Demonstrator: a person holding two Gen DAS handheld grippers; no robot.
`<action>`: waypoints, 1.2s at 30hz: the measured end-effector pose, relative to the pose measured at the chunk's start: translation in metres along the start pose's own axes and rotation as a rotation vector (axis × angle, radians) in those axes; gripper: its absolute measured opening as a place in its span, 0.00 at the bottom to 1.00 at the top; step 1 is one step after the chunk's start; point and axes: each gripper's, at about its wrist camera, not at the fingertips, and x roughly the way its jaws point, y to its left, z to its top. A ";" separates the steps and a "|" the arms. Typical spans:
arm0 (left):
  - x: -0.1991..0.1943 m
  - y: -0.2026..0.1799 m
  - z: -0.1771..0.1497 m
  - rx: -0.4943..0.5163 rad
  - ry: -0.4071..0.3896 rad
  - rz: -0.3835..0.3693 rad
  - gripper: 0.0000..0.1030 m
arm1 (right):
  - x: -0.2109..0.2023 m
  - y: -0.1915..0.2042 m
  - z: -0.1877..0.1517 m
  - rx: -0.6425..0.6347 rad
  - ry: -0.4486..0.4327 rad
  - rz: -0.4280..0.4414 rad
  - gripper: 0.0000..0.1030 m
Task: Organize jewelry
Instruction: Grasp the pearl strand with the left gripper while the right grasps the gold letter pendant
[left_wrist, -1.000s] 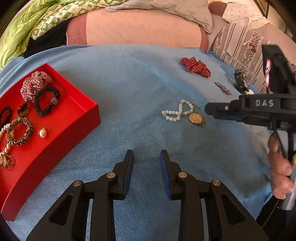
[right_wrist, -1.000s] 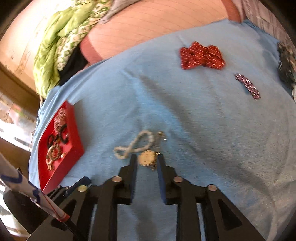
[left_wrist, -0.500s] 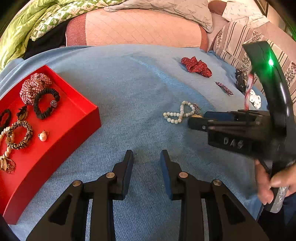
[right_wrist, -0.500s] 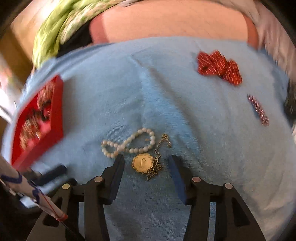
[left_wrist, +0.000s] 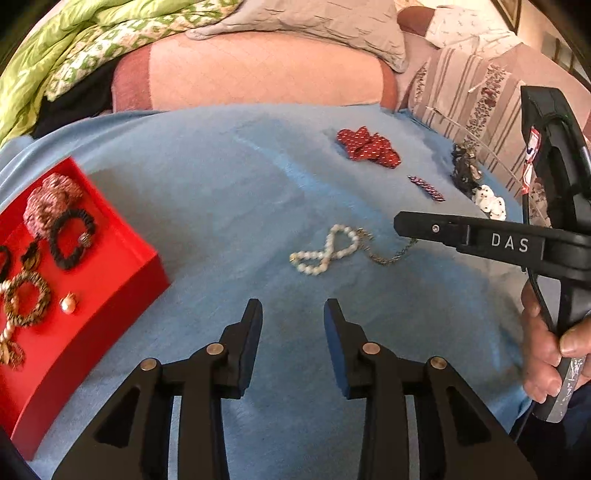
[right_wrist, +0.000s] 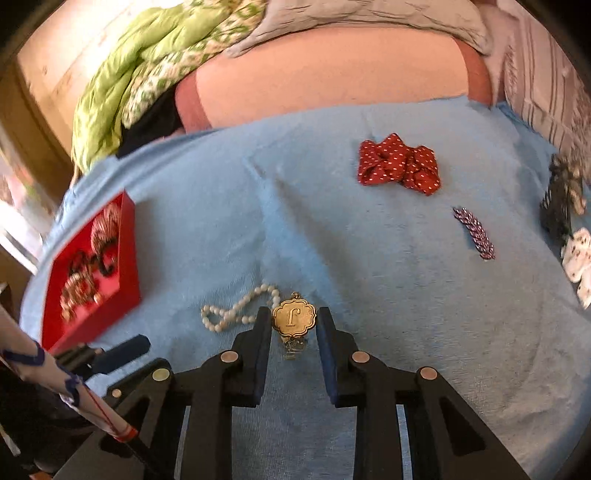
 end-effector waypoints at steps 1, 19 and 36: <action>0.003 -0.004 0.002 0.011 0.002 0.007 0.37 | -0.001 -0.001 0.001 0.005 -0.002 0.006 0.25; 0.055 -0.039 0.034 0.140 0.004 0.176 0.05 | -0.019 -0.013 0.008 0.067 -0.037 0.111 0.26; -0.042 -0.023 0.010 0.042 -0.122 0.100 0.05 | -0.049 0.008 0.001 0.033 -0.109 0.220 0.26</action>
